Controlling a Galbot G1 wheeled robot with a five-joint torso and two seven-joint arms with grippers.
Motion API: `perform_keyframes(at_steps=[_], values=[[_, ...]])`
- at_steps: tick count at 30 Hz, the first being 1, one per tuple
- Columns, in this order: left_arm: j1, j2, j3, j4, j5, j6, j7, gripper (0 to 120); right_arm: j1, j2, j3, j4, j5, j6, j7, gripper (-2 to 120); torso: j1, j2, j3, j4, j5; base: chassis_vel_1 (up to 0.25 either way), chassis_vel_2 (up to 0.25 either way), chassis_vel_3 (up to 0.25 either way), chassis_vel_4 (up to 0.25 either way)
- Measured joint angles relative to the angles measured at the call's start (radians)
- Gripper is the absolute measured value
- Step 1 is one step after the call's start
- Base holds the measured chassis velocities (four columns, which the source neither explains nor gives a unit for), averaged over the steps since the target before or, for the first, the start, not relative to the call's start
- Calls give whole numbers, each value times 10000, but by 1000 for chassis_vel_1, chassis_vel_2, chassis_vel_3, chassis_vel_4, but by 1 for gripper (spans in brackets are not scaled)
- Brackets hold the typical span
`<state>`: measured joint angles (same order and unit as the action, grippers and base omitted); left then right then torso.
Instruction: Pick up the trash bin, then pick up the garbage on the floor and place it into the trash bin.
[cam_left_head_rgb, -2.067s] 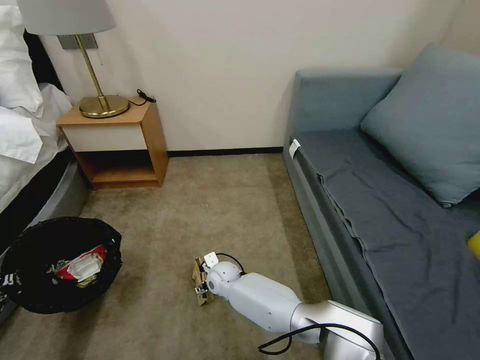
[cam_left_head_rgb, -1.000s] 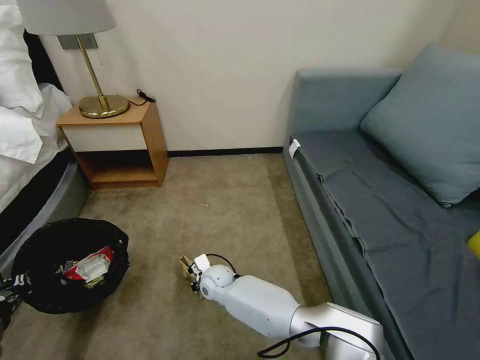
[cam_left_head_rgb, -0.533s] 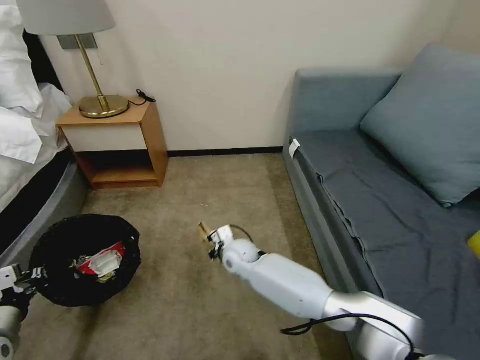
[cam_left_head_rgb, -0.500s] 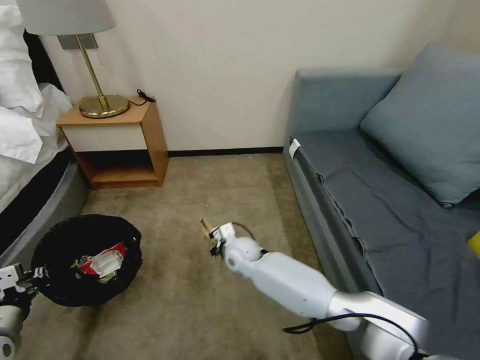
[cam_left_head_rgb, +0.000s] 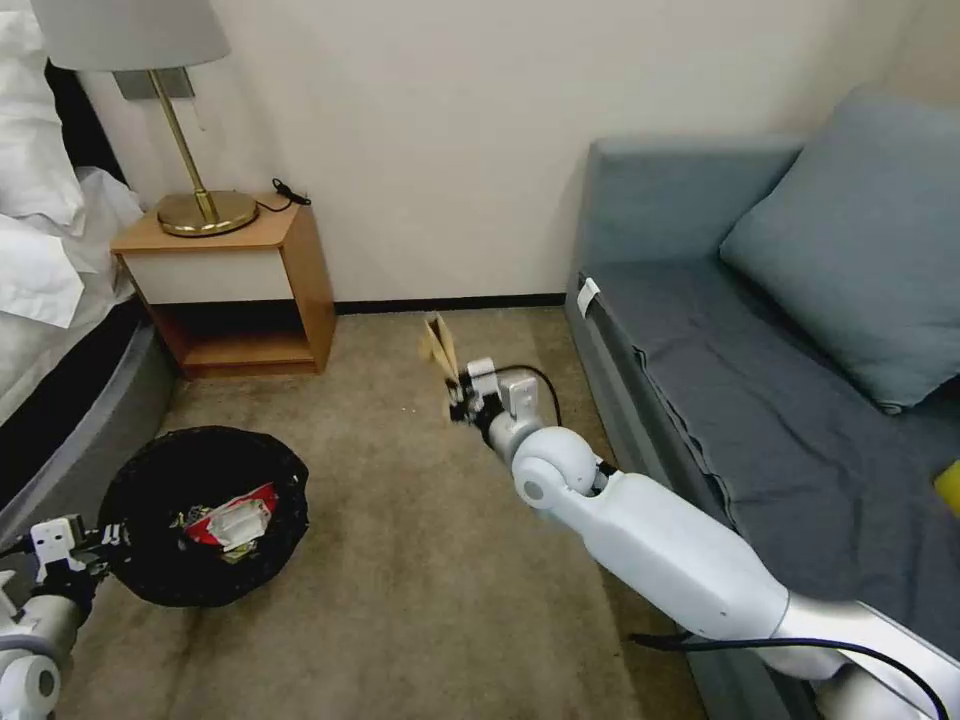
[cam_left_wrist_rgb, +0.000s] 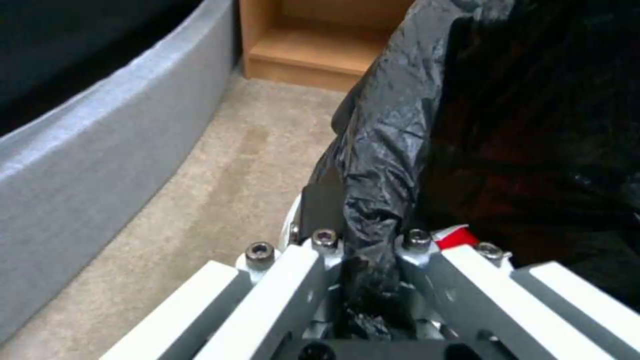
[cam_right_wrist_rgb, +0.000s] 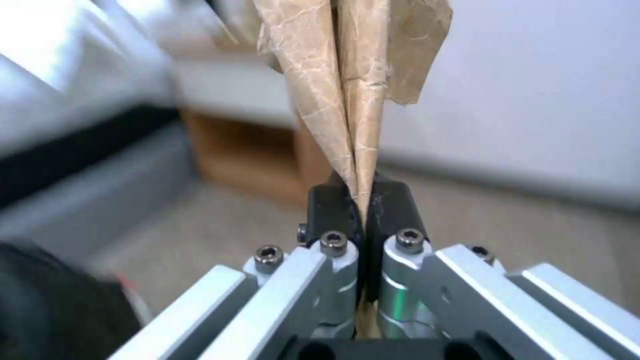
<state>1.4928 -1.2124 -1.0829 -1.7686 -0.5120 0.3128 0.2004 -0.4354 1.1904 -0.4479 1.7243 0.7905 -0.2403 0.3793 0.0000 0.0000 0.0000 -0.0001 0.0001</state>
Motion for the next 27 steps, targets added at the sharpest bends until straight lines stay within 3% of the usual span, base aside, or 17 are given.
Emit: perform_keyframes(at_steps=[11,16,27], values=[[-63,-66,259,-45,-19,33,-44,1,1293,1406,-2313,607,-1031,1597,-69,0,0,0,0,3,-4,0,0,0,0],[-80,-113,272,-84,-102,32,-48,1,1637,2301,-3454,-71,-1445,2259,-405,0,0,0,0,3,-5,0,0,0,0],[7,-260,278,-140,-243,-34,20,1,1731,3733,-5204,-1842,-1445,2484,-872,0,-1,0,-1,2,-4,0,0,0,0]])
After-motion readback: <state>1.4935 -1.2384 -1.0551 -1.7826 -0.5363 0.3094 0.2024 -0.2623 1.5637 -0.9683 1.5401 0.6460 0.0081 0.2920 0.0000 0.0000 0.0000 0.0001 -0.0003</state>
